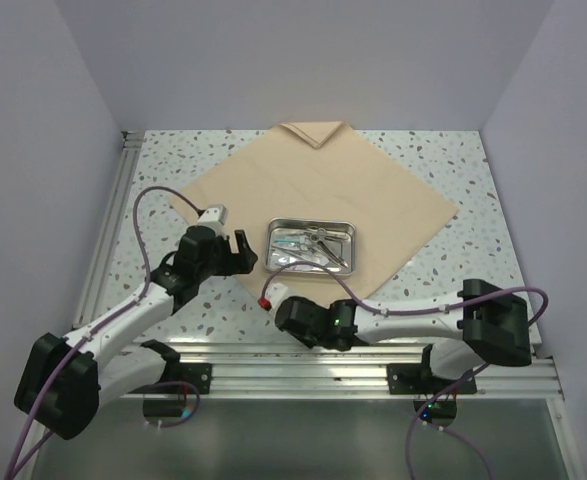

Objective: Prepare the surgical pack

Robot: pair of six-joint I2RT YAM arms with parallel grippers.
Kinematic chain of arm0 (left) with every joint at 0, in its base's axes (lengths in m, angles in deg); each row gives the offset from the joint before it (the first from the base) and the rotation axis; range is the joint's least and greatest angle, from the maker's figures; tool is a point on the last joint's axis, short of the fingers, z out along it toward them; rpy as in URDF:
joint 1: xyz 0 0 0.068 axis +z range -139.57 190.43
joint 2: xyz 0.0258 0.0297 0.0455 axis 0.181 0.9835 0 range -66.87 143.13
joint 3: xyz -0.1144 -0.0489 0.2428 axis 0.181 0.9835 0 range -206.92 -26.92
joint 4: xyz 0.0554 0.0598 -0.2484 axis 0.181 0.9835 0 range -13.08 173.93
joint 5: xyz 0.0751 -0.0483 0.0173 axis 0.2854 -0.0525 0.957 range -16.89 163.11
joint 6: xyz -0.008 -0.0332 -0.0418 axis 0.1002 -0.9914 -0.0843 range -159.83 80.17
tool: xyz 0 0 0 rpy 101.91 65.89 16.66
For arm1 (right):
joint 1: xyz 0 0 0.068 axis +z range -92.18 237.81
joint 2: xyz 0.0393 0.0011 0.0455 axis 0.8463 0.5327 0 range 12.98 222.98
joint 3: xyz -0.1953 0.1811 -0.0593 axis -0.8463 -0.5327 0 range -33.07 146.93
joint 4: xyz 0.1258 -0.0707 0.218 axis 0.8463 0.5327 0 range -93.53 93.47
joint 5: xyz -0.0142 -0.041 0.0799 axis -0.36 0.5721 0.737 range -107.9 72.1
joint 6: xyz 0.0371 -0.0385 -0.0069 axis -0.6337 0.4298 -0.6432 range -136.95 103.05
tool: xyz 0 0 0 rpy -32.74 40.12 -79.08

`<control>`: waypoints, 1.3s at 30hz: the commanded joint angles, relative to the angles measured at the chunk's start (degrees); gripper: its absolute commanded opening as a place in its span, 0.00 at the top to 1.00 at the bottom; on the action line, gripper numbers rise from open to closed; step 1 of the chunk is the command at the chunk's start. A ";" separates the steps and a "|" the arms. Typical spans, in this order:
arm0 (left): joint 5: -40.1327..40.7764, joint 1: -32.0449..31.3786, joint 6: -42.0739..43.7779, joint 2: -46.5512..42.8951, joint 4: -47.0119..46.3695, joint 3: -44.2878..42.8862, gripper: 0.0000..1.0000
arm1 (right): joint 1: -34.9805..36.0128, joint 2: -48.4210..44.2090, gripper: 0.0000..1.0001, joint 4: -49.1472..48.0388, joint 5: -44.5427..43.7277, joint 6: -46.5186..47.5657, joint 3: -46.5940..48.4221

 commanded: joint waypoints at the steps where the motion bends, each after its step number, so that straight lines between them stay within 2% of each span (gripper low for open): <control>1: -5.78 -0.46 -1.22 -0.59 -10.23 3.50 0.13 | -5.58 -3.46 1.00 -3.53 7.34 2.32 3.97; 5: -12.78 -0.72 -0.34 -0.15 -17.96 6.23 0.14 | -13.82 -4.08 1.00 -3.35 15.41 5.39 6.43; 15: -22.65 -2.22 1.06 4.59 -34.92 7.73 0.14 | -30.54 -1.54 1.00 -0.72 32.03 9.62 16.27; 20: -25.38 -2.31 2.38 10.12 -38.37 5.98 0.14 | -38.35 2.24 1.00 -0.54 42.83 9.71 19.88; 28: -27.66 -2.30 3.61 17.15 -39.69 2.30 0.19 | -43.99 6.90 1.00 -1.33 52.69 10.23 23.31; 30: -28.81 -2.22 3.52 19.35 -39.43 1.15 0.25 | -45.31 7.87 1.00 -1.77 54.53 9.97 23.92; 31: -28.98 -2.30 3.52 19.79 -39.51 0.36 0.34 | -45.67 8.22 1.00 -1.94 55.50 9.88 24.10; 34: -28.72 -2.31 3.52 21.47 -39.16 -0.70 0.51 | -47.60 9.19 1.00 -3.78 59.45 8.66 24.37; 35: -28.81 -2.31 3.52 21.82 -39.16 -0.88 0.63 | -48.47 9.36 1.00 -5.18 60.77 7.96 24.28; 36: -28.81 -2.22 3.44 22.43 -39.07 -1.05 0.69 | -49.00 9.71 1.00 -5.89 61.66 7.43 24.28; 38: -28.81 -2.31 3.26 22.96 -38.90 -1.58 0.80 | -50.32 10.07 0.89 -7.91 64.73 6.11 24.10; 39: -28.81 -2.22 3.08 23.31 -38.46 -1.84 0.83 | -50.67 10.33 0.78 -8.71 65.53 5.67 23.75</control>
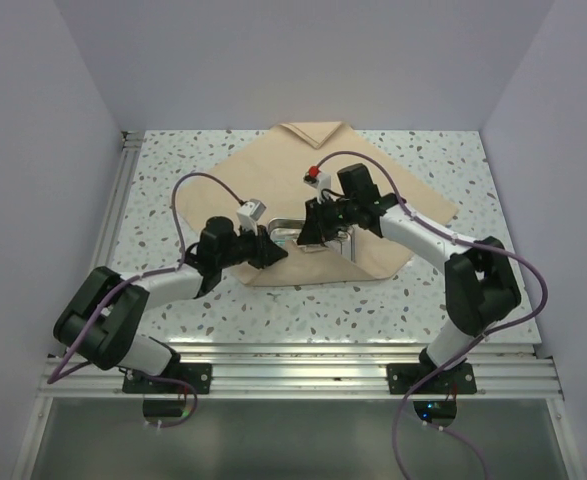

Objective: Prepare the surgical pack

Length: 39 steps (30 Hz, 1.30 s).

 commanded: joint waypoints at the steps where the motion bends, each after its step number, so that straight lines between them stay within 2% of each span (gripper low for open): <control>1: -1.05 -0.25 0.74 0.89 -2.48 -2.83 0.88 | -1.63 0.50 0.51 -7.03 7.46 -2.57 1.87; 2: -0.01 -0.25 0.74 1.06 -1.96 -3.18 0.90 | -2.33 0.58 0.42 -8.78 7.90 -3.89 1.61; 4: 1.32 -0.25 1.18 1.07 0.15 -3.89 0.91 | -2.69 0.67 0.33 -10.54 9.74 -4.34 0.47; 9: 2.03 -0.25 1.62 0.19 1.04 -3.89 0.92 | -2.69 0.85 0.30 -12.22 11.24 -3.81 -0.68; 14: 1.50 -0.16 1.36 -0.25 1.13 -4.06 0.92 | -2.78 2.07 0.39 -9.59 8.26 -2.41 0.46; 20: 1.15 -0.16 1.18 -0.60 1.21 -4.33 0.92 | -2.69 3.31 0.54 -7.30 4.83 -1.35 2.66; 23: 0.80 -0.25 1.18 -0.95 1.30 -4.41 0.92 | -2.77 3.84 0.68 -7.04 3.77 -1.52 2.92; 25: 0.71 -0.25 1.10 -1.04 1.56 -4.41 0.92 | -2.78 3.75 0.81 -7.91 3.33 -2.31 2.92; 26: 0.71 -0.25 1.10 -1.22 1.56 -4.24 0.91 | -2.78 3.75 0.84 -8.78 2.72 -3.01 2.75; 27: 0.71 -0.16 1.18 -1.48 1.83 -4.24 0.90 | -2.78 3.66 0.89 -9.23 2.54 -3.54 2.84; 28: 1.49 -0.25 1.18 -1.83 2.09 -4.07 0.83 | -2.78 3.49 0.97 -9.84 2.63 -4.33 2.84; 29: 2.02 -0.25 1.27 -2.79 2.88 -3.89 0.78 | -2.78 3.22 1.00 -10.02 2.80 -4.60 2.84; 30: 2.90 -0.25 1.27 -3.50 3.32 -3.37 0.73 | -2.78 2.87 1.00 -10.37 2.72 -4.86 2.75; 31: 5.17 -0.16 1.27 -4.37 3.84 -3.10 0.62 | -2.95 2.00 1.00 -10.64 2.63 -5.21 2.49; 34: 9.39 -0.08 1.19 -7.80 7.71 -3.27 0.49 | -3.21 1.20 1.00 -9.94 2.63 -5.57 2.22; 39: 16.17 2.20 -1.71 -9.22 17.90 -7.22 0.40 | -3.39 0.94 1.00 -8.53 2.28 -5.39 2.40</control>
